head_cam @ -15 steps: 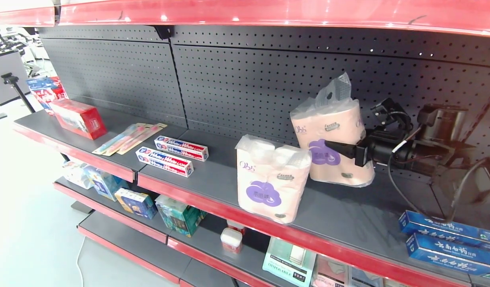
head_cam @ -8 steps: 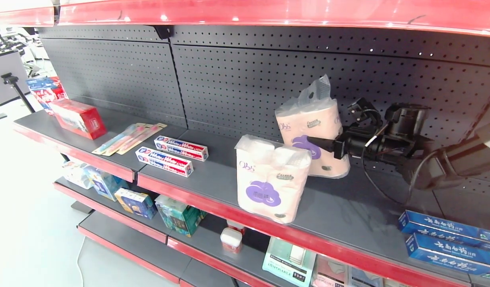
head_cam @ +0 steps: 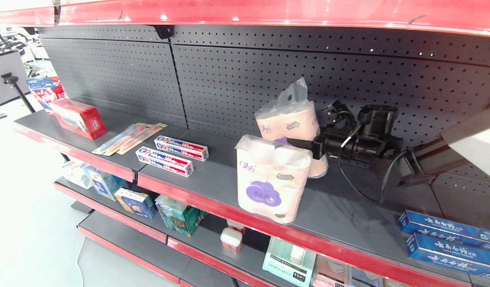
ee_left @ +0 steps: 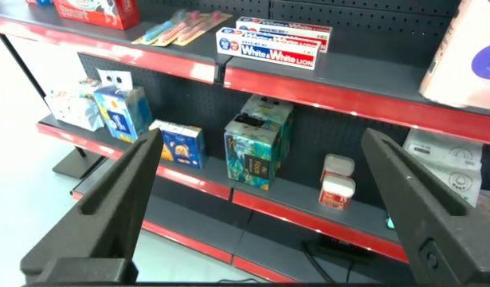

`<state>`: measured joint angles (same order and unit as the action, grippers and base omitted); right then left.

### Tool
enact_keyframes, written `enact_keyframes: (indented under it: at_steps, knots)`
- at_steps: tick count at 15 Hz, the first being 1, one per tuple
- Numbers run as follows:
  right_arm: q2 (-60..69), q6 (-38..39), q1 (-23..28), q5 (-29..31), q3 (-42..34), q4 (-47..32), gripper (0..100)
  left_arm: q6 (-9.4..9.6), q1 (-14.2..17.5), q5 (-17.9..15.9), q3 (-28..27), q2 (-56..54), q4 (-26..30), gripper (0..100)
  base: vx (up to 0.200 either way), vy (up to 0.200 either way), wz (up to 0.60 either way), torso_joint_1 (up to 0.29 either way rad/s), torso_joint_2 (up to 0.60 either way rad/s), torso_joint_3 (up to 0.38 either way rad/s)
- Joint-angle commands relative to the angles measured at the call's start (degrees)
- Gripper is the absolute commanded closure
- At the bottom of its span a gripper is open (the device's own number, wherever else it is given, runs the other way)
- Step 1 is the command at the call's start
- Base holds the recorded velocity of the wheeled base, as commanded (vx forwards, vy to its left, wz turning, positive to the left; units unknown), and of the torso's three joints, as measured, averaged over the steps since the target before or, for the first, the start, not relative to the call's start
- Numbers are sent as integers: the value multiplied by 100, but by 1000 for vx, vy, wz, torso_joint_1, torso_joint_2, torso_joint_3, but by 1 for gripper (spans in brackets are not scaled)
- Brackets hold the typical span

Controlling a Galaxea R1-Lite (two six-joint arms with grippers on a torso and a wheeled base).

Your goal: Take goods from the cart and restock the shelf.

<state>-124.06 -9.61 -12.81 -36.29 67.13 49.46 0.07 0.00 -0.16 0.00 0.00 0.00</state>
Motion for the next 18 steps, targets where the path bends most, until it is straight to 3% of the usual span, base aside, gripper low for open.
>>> enact_keyframes:
  at_steps: [1, 9, 18]
  knots:
    - [-232, 11, -107, -1, 186, 3, 100, 1, 0, -2, 0, 0, 0, 0, 0, 0, 0, 0, 0, 0]
    - [-786, 29, -248, -1, 757, -6, 100, 1, 0, -2, 0, 0, 0, 0, 0, 0, 0, 0, 0, 0]
    - [-654, -841, 596, -915, 142, -77, 100, 1, 0, -2, 0, 0, 0, 0, 0, 0, 0, 0, 0, 0]
